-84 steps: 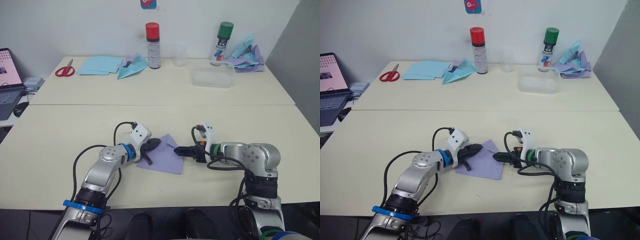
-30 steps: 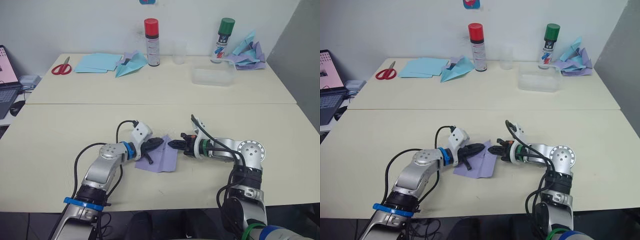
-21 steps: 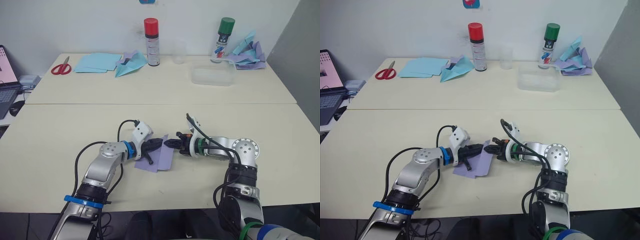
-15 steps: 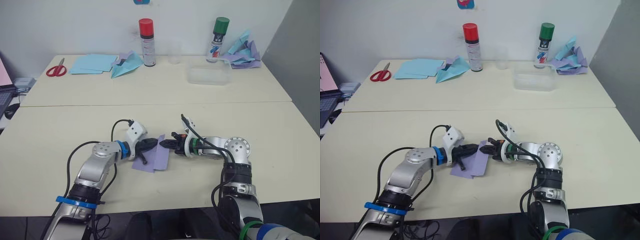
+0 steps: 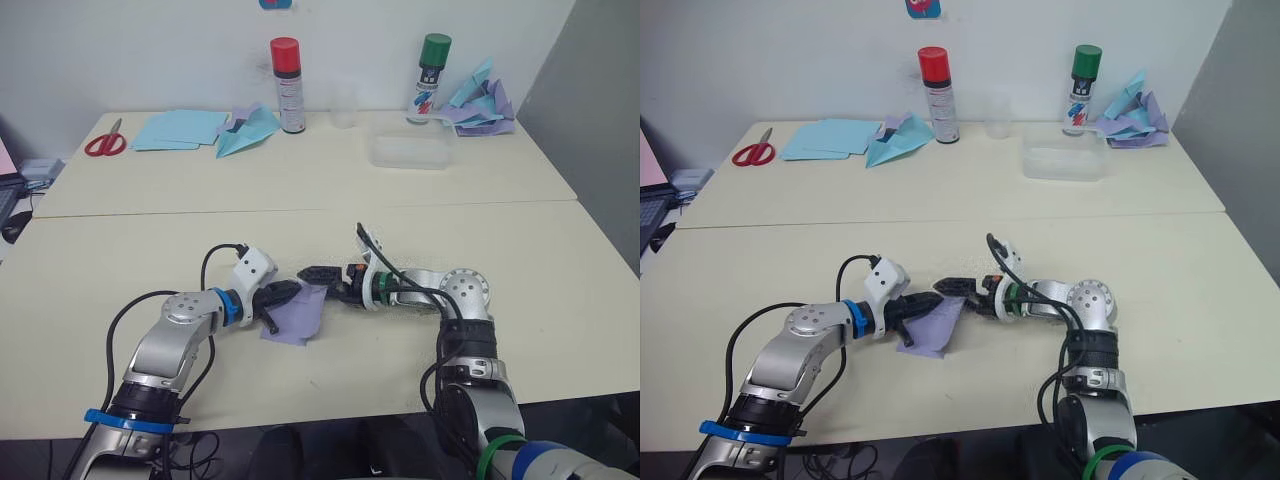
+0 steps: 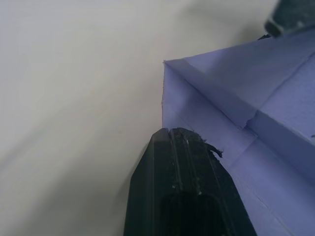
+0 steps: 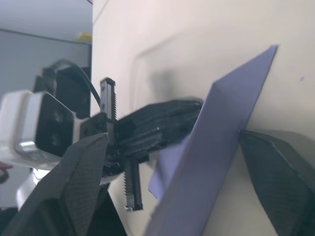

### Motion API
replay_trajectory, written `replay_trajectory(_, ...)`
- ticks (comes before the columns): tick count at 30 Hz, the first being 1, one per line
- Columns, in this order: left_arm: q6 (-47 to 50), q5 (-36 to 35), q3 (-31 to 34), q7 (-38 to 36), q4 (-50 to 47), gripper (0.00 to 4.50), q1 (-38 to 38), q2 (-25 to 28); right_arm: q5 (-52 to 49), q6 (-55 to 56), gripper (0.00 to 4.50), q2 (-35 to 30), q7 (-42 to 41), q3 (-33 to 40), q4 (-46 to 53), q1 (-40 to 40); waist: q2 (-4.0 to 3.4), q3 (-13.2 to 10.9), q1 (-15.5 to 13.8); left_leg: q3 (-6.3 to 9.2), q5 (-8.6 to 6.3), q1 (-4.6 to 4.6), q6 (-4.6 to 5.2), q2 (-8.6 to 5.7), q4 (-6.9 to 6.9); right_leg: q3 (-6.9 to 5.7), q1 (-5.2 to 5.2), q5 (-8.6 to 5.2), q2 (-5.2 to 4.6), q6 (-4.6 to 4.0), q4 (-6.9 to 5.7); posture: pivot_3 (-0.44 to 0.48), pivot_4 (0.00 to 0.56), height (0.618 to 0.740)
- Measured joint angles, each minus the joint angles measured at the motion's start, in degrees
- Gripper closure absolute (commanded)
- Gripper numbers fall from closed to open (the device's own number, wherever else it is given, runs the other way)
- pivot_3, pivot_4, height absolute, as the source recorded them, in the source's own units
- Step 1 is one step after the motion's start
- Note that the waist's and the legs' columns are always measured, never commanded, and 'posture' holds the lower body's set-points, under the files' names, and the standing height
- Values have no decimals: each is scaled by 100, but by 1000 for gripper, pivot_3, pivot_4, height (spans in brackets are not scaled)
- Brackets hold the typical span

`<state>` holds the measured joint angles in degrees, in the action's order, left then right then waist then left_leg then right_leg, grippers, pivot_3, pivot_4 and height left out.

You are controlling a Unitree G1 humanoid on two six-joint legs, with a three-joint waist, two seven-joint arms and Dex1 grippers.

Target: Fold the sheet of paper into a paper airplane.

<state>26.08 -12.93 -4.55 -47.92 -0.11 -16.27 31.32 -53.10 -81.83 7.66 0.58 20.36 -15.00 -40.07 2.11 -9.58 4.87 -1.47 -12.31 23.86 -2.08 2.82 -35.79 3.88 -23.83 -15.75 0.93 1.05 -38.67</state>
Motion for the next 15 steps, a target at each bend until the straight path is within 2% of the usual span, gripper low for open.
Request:
replay_trajectory(14, -1, 2, -22, -5, 4, 4500, -2, 1, -423, 180, 298, 5, 119, 67, -158, -12, 0, 0, -1, -1, 0, 2, 0, -1, 0, 2, 0, 0, 0, 0, 1, 0, 150, 740)
replay_trajectory(15, -2, 4, -26, -4, 4, 4500, -3, 1, -436, 192, 460, 5, 122, 55, -159, -12, 0, 0, -1, -1, 0, 2, 0, -1, 0, 2, 0, 0, 0, 0, 1, 0, 150, 740)
